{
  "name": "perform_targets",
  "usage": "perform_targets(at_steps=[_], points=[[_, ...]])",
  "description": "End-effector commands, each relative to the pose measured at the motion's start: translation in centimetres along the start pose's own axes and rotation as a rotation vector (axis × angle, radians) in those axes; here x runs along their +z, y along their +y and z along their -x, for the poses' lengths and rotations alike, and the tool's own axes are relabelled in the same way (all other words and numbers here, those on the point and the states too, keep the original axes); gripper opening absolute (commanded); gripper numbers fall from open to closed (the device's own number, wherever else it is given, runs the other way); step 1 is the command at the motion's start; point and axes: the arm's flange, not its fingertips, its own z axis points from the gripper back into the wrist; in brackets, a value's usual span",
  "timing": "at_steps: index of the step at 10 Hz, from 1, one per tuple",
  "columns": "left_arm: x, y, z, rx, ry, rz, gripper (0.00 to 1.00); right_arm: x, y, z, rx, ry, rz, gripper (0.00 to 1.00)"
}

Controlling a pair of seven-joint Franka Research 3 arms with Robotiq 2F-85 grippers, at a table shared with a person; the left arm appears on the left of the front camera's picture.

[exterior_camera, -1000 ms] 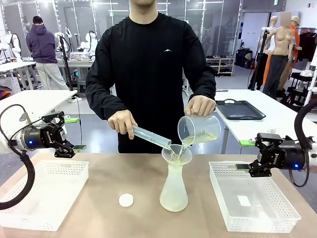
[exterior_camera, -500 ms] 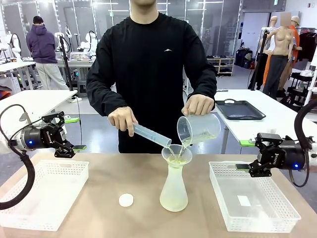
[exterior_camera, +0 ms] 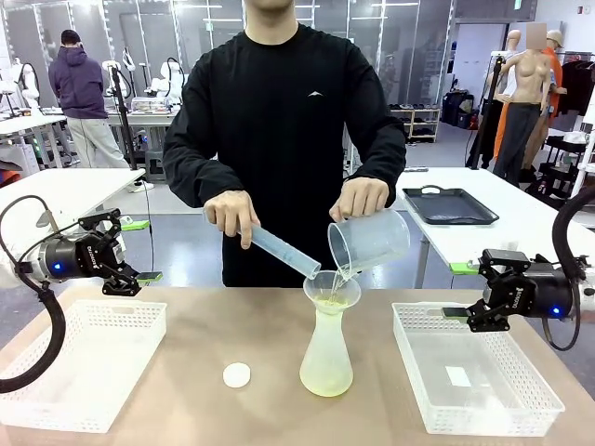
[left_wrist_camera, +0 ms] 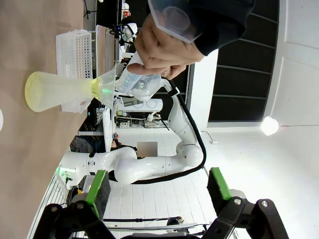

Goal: Prepare the solutions needed for the experiment.
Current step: Once the solution is in the Big flask , pick up the Plastic Funnel and place it back into the right Organizing basket.

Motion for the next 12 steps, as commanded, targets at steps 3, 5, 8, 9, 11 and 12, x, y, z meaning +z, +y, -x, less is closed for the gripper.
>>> perform_targets(at_steps=[3, 5, 8, 9, 11, 12], points=[[-0.02, -0.16, 0.14, -0.009, 0.001, 0.001, 1.0, -0.07, 0.1, -0.04, 0.003, -0.001, 0.004, 1.0], [-0.02, -0.16, 0.14, -0.009, 0.001, 0.001, 1.0, -0.07, 0.1, -0.04, 0.003, -0.001, 0.004, 1.0], [-0.02, -0.16, 0.14, -0.009, 0.001, 0.001, 1.0, -0.07, 0.1, -0.04, 0.003, -0.001, 0.004, 1.0], [-0.02, -0.16, 0.14, -0.009, 0.001, 0.001, 1.0, -0.07, 0.1, -0.04, 0.003, -0.001, 0.004, 1.0], [-0.02, -0.16, 0.14, -0.009, 0.001, 0.001, 1.0, -0.07, 0.1, -0.04, 0.003, -0.001, 0.004, 1.0], [-0.02, -0.16, 0.14, -0.009, 0.001, 0.001, 1.0, -0.07, 0.1, -0.04, 0.003, -0.001, 0.004, 1.0]])
